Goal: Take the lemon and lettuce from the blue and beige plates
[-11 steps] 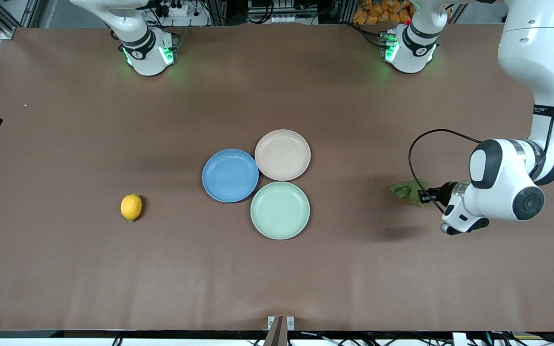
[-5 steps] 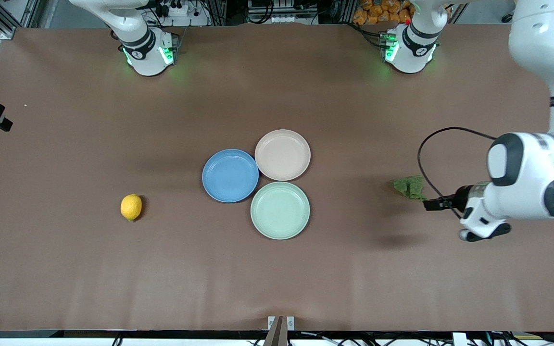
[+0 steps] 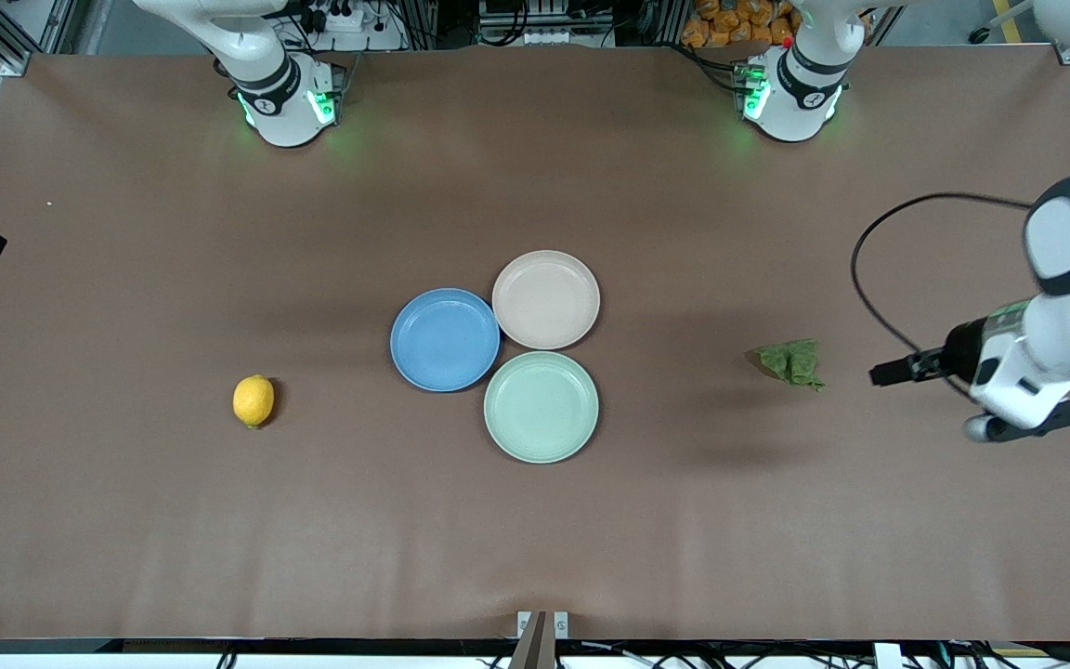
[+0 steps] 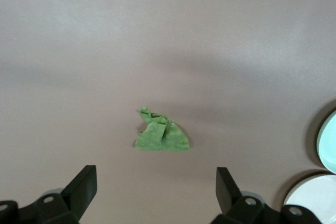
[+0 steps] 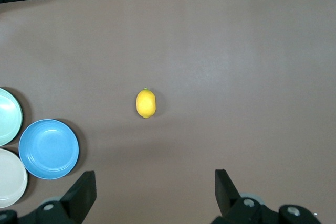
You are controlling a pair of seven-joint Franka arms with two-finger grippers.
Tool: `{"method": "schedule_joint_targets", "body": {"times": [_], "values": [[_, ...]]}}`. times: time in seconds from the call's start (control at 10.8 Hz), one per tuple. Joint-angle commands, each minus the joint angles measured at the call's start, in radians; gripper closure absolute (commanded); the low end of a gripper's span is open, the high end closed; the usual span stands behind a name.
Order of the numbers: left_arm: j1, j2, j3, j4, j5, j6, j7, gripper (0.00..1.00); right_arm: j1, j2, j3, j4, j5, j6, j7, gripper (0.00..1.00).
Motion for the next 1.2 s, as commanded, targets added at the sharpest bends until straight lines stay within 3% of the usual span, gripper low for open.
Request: {"method": "schedule_joint_targets", "body": {"times": [0.0, 0.28, 0.74, 1.11], "values": [[-0.006, -0.045, 0.015, 0.046, 0.06, -0.079, 0.034, 0.0, 0.012, -0.012, -0.004, -0.022, 0.003, -0.002, -0.013, 0.0], [-0.004, -0.08, 0.015, 0.083, 0.06, -0.161, 0.034, 0.0, 0.042, -0.011, 0.004, -0.061, -0.058, 0.003, -0.018, 0.0], [0.003, -0.226, 0.021, 0.09, 0.045, -0.186, 0.071, 0.0, 0.079, -0.009, 0.005, -0.097, -0.057, 0.001, -0.016, 0.0], [0.005, -0.244, 0.026, 0.089, 0.045, -0.186, 0.097, 0.0, 0.078, -0.011, 0.004, -0.096, -0.054, 0.01, -0.016, 0.0]]}}
